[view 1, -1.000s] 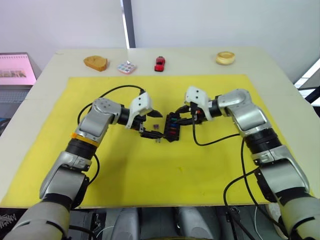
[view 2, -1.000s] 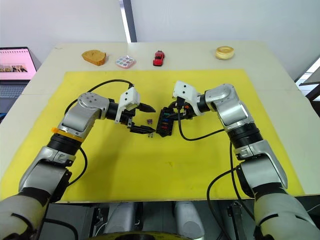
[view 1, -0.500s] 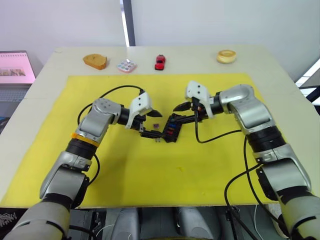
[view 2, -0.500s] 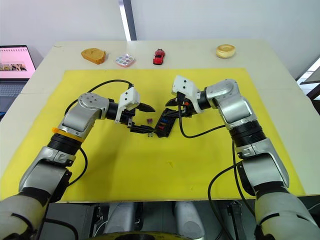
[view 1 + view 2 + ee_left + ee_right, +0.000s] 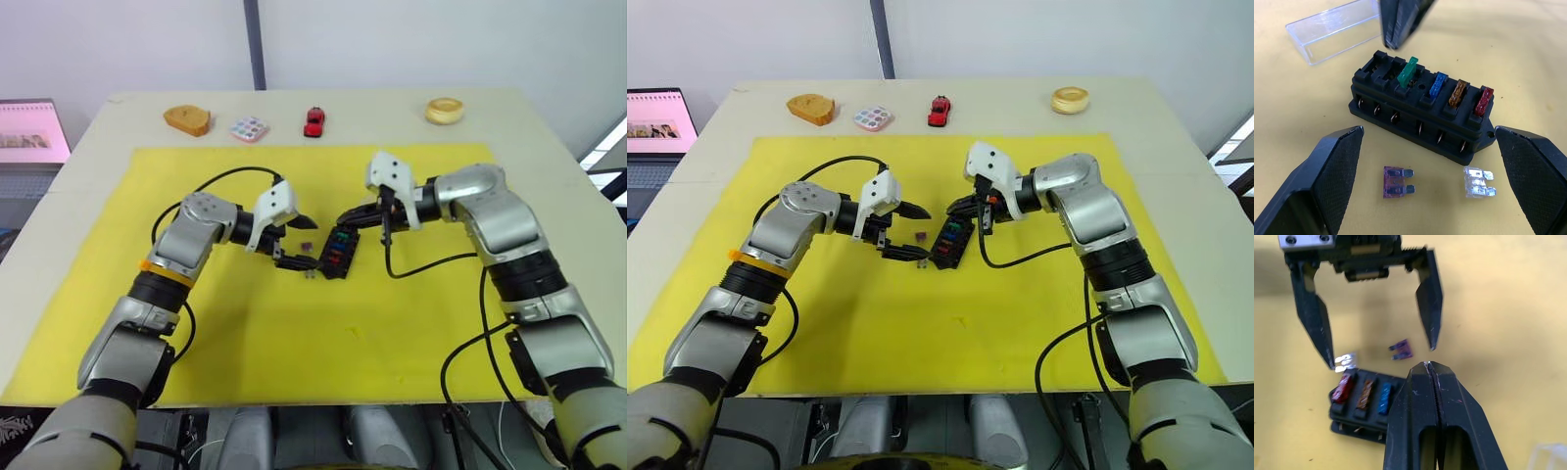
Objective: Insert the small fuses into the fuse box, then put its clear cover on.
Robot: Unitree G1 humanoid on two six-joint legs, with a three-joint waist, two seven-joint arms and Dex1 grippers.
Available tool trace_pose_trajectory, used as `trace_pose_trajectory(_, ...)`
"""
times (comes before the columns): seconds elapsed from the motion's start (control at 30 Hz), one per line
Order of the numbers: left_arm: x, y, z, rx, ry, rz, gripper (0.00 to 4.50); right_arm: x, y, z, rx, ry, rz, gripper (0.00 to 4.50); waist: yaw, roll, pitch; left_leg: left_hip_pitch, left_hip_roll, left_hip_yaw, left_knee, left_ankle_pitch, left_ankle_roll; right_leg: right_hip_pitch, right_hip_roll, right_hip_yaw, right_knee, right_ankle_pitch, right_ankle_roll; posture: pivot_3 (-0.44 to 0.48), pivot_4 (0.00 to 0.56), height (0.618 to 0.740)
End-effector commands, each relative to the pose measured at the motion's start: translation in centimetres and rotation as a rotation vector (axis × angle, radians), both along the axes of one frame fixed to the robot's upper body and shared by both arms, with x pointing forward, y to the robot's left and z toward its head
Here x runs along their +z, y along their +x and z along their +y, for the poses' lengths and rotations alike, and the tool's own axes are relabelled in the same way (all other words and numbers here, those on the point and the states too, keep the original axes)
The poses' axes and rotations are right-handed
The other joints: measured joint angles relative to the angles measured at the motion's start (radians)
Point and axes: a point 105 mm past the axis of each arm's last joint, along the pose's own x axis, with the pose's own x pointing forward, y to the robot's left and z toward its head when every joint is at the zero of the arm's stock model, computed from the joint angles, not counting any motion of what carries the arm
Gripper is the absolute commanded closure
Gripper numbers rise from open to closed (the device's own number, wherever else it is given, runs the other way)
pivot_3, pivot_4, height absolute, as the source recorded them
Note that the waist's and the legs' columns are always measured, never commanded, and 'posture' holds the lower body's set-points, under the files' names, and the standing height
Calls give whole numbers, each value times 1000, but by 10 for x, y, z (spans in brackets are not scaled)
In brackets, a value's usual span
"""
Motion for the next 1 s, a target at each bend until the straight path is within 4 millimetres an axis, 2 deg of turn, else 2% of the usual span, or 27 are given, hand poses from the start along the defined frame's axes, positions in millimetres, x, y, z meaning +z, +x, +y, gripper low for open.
trace_pose_trajectory(0.03, 6, -1, 0, -11, -1, -34, 0, 10, -5, 1, 14, 4, -53, 4474, 0, 0, 0, 0, 0, 0, 0, 0, 0, 0, 0, 0, 0, 0, 0, 0, 150, 740)
trace_pose_trajectory(0.4, 5, -2, 0, -14, 3, -27, 0, -4, 1, -4, -31, -13, -41, 4474, 0, 0, 0, 0, 0, 0, 0, 0, 0, 0, 0, 0, 0, 0, 0, 0, 150, 740)
trace_pose_trajectory(0.57, 5, -1, 1, -12, 1, -29, 0, -35, -4, -12, -23, -101, -3, 4474, 0, 0, 0, 0, 0, 0, 0, 0, 0, 0, 0, 0, 0, 0, 0, 0, 150, 740)
trace_pose_trajectory(0.73, 4, -2, 1, -10, 1, -29, 0, -55, -2, -21, -49, -147, 16, 4474, 1, 0, 0, 2, 0, 0, 1, 0, 0, 4, 0, 0, 0, 0, 0, 0, 150, 740)
trace_pose_trajectory(1.0, 5, -2, 1, -11, 1, -28, 0, -62, 2, -28, -68, -179, 8, 4474, 1, -1, -1, 5, 0, 0, 1, 0, 0, 6, 0, 0, 0, 0, 0, 0, 150, 740)
